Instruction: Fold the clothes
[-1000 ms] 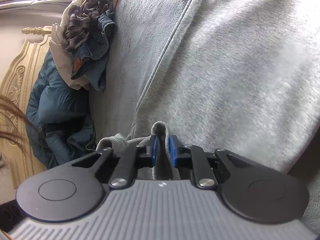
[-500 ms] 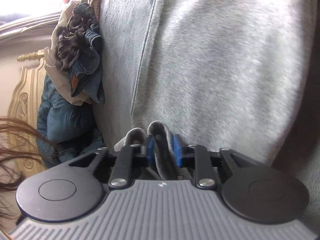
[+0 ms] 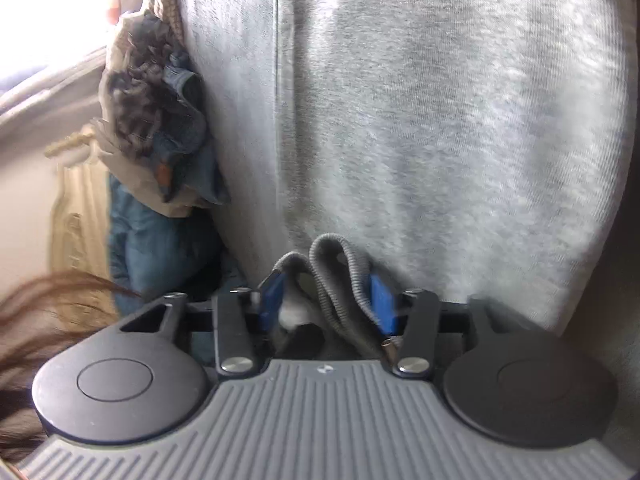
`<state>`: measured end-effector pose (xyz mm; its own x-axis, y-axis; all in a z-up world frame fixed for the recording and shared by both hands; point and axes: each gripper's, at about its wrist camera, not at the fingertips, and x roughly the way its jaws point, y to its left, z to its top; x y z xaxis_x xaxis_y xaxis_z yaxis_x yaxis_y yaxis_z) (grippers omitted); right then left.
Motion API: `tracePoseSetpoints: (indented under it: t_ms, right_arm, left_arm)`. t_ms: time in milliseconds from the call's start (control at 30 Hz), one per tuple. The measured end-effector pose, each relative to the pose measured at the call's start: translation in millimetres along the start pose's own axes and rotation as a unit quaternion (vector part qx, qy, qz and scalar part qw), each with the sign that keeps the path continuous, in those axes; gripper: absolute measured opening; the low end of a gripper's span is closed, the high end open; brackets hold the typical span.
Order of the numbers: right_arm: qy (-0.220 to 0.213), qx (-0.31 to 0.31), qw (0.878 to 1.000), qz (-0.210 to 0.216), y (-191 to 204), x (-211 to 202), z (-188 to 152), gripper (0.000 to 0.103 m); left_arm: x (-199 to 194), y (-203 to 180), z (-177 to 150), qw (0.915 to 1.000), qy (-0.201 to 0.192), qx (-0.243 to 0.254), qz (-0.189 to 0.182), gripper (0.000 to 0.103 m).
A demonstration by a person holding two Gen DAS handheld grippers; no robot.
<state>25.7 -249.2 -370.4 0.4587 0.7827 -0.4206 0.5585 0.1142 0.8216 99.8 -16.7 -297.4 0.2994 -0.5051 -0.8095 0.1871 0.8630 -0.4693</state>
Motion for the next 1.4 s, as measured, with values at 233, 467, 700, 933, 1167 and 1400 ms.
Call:
tracePoseSetpoints:
  t_ms: [233, 467, 700, 933, 1167, 1400]
  right_arm:
    - [0.042, -0.094, 0.992, -0.071, 30, 20, -5, 0.065]
    - [0.148, -0.280, 0.924, -0.212, 75, 66, -30, 0.048]
    - [0.186, -0.243, 0.925, -0.224, 82, 73, -24, 0.023]
    - [0.188, -0.148, 0.946, -0.216, 72, 62, -25, 0.021]
    - [0.179, -0.108, 0.954, -0.213, 73, 61, -33, 0.021]
    - [0.176, -0.186, 0.941, -0.220, 94, 66, -36, 0.021]
  left_arm:
    - [-5, -13, -13, 0.9988, -0.004, 0.048, -0.013, 0.062]
    - [-34, -26, -37, 0.9930, -0.001, 0.118, -0.010, 0.074]
    - [-39, -51, -74, 0.9708, 0.004, 0.235, 0.045, 0.076]
    - [-22, -70, -105, 0.9336, -0.026, 0.328, 0.142, 0.075]
    - [-30, -62, -105, 0.9446, -0.053, 0.287, 0.150, 0.063]
    - [-44, -59, -97, 0.9500, -0.081, 0.272, 0.129, 0.045]
